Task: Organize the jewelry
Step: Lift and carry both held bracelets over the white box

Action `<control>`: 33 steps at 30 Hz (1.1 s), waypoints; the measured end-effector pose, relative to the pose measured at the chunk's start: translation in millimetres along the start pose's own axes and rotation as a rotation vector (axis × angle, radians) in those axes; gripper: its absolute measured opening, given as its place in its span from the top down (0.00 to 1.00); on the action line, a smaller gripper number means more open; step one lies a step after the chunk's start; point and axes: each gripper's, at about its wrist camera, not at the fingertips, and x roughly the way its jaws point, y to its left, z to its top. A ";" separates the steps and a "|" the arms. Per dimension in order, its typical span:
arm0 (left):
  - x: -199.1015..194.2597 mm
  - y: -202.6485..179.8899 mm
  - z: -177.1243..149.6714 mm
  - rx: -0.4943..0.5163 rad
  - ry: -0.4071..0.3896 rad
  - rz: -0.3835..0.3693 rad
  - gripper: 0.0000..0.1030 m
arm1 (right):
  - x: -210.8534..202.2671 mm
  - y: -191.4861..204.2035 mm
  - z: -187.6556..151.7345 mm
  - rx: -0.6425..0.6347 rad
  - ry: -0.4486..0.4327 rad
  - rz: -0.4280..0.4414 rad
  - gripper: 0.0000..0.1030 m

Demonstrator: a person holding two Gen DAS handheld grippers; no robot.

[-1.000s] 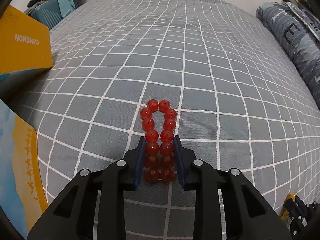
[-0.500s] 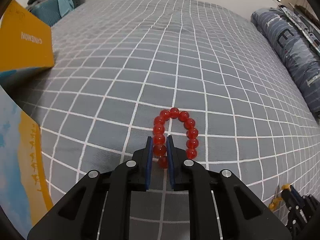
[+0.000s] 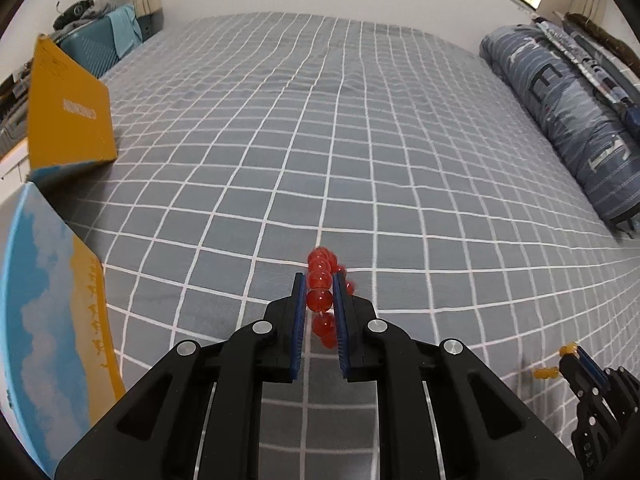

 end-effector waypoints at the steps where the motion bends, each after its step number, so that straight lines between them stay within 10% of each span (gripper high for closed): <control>1: -6.6 -0.1 -1.2 0.001 -0.009 -0.009 0.87 | -2.4 0.4 -0.2 0.001 -0.004 -0.004 0.91; 33: -157.9 38.8 -34.8 0.025 -0.149 0.020 0.87 | -87.0 53.8 21.0 0.010 -0.134 0.003 0.91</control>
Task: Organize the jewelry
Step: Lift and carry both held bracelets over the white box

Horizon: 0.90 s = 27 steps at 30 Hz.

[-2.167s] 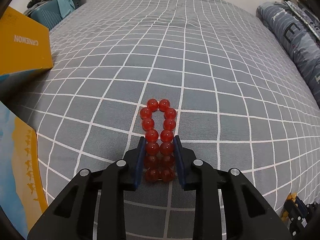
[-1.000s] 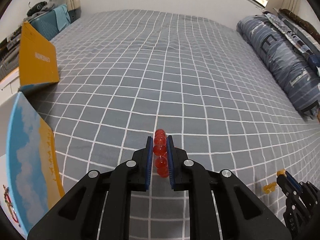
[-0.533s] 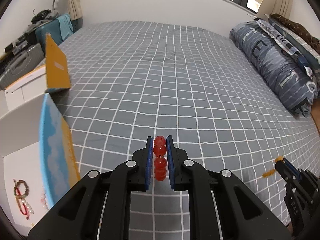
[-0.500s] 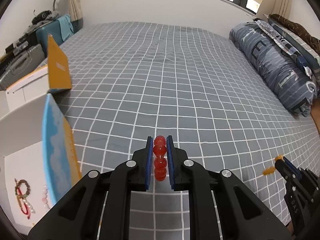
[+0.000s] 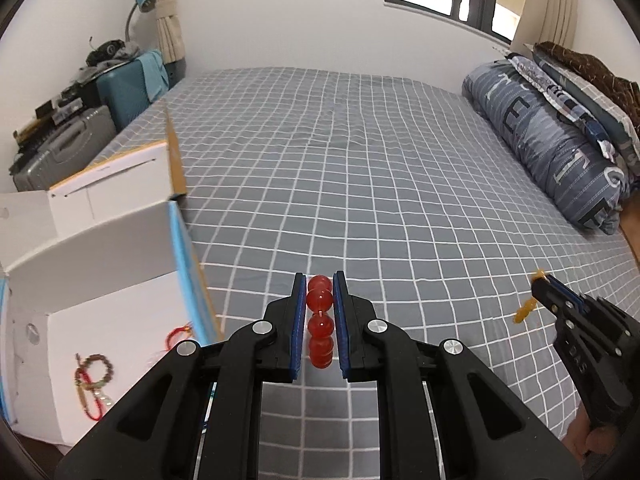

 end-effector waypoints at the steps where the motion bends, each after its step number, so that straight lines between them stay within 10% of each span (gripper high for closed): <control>1: -5.3 5.8 0.7 -0.009 -0.004 0.002 0.87 | -1.1 7.3 2.9 -0.007 -0.002 0.009 0.91; 27: -83.2 183.9 -29.0 -0.213 -0.056 0.215 0.87 | -32.4 221.2 28.5 -0.256 -0.053 0.206 0.91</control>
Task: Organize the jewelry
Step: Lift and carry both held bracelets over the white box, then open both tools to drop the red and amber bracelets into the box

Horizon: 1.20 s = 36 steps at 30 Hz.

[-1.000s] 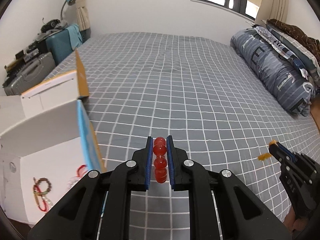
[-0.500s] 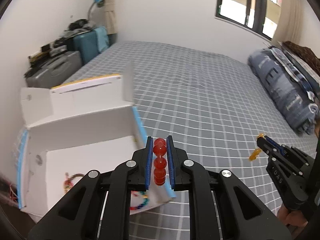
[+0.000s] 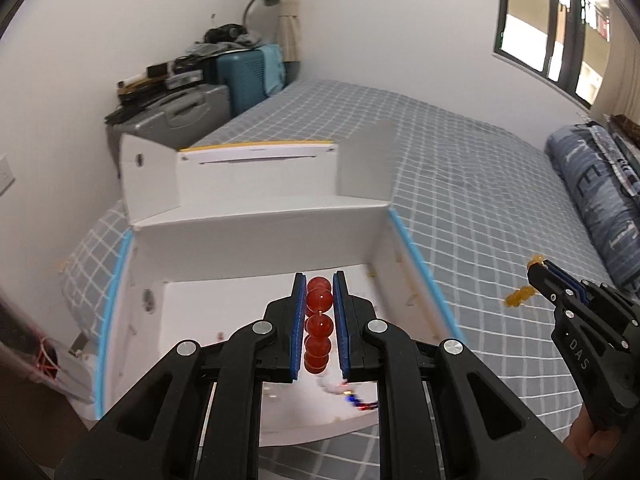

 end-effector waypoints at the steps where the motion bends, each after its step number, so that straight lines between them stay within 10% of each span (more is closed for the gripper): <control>1: 1.1 4.0 -0.8 -0.003 0.003 0.003 0.87 | 1.7 5.8 0.5 -0.005 0.001 0.008 0.91; 34: 98.1 75.5 -27.5 -0.110 0.259 0.096 0.87 | 124.4 99.0 -21.7 -0.122 0.282 0.108 0.90; 36: 96.9 76.8 -28.0 -0.110 0.256 0.097 0.86 | 124.4 98.4 -21.4 -0.115 0.286 0.108 0.74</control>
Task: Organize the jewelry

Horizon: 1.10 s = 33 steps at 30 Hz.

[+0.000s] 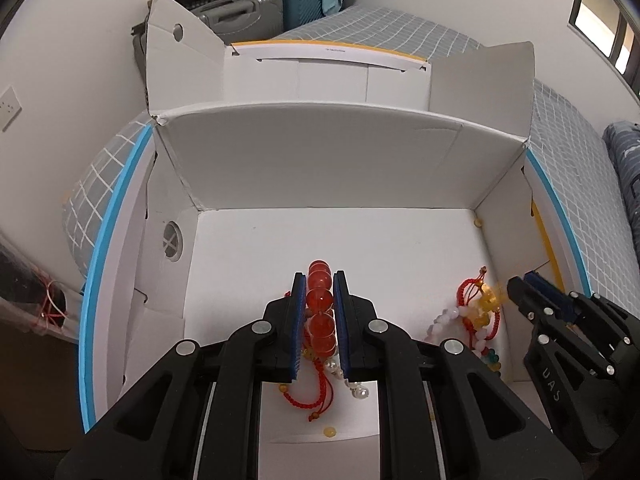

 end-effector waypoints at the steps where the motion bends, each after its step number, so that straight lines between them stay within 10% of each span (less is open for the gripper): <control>1: -2.0 1.0 0.1 -0.003 -0.010 0.002 0.85 | -1.2 -0.5 -0.2 0.005 -0.003 0.005 0.70; 5: -18.0 3.7 -2.4 -0.010 -0.057 0.013 0.46 | -9.6 -0.8 -1.3 0.011 -0.025 0.014 0.47; 14: -62.9 11.0 -18.4 -0.014 -0.170 0.007 0.21 | -55.9 -14.9 -12.0 0.048 -0.148 0.044 0.14; 33: -124.9 14.2 -96.4 0.001 -0.308 -0.011 0.05 | -137.8 -20.9 -94.5 0.080 -0.301 -0.020 0.07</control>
